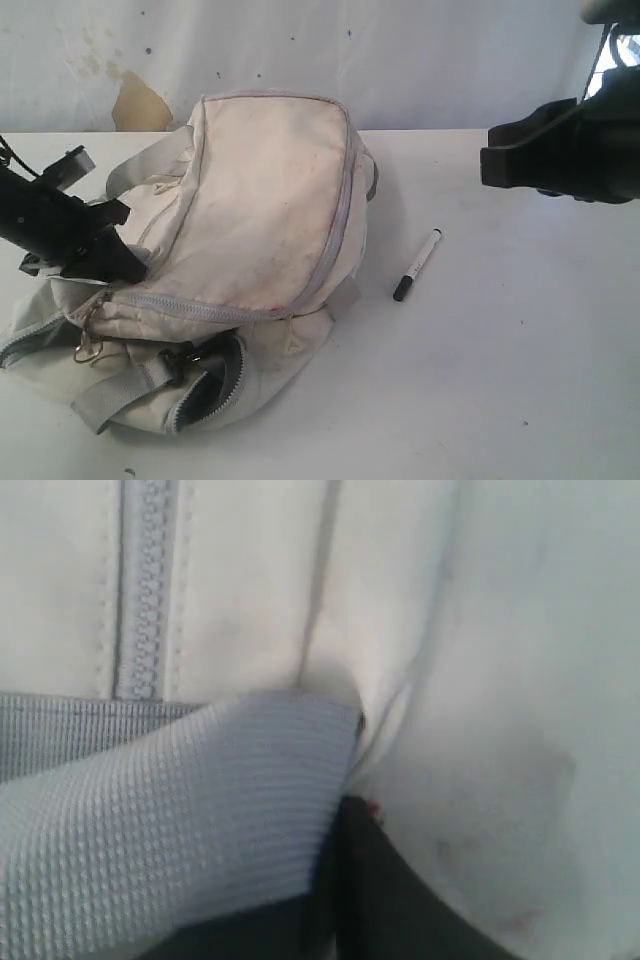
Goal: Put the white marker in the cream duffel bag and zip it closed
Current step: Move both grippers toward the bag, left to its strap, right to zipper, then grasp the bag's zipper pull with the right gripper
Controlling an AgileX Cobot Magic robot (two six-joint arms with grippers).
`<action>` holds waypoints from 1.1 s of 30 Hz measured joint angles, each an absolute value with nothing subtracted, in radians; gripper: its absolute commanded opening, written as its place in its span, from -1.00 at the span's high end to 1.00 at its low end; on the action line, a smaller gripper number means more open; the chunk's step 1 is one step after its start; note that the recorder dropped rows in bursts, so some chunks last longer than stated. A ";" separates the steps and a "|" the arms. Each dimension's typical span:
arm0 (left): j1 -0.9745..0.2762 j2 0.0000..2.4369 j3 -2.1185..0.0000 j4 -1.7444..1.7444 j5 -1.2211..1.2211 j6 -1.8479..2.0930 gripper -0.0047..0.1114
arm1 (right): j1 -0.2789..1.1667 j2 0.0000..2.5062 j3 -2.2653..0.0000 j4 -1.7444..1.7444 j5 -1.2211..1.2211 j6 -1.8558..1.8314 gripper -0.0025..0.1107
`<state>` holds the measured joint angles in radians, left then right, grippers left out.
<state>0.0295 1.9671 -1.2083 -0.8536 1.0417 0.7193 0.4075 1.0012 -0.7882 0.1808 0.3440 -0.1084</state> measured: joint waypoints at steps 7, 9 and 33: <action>0.029 1.967 -1.331 -0.929 1.205 0.734 0.91 | 0.408 1.001 -0.788 0.227 0.348 -0.118 0.61; 0.036 1.967 -1.332 -0.956 1.213 0.703 0.91 | 0.408 1.001 -0.788 0.247 0.365 -0.120 0.75; 0.134 1.948 -1.332 -1.056 1.221 0.624 0.91 | 0.825 1.469 -0.957 0.463 0.229 -0.167 0.17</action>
<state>0.1340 1.9483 -1.3325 -1.0563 1.2215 0.6243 0.8246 1.4694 -0.9573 0.4632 0.2294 -0.1673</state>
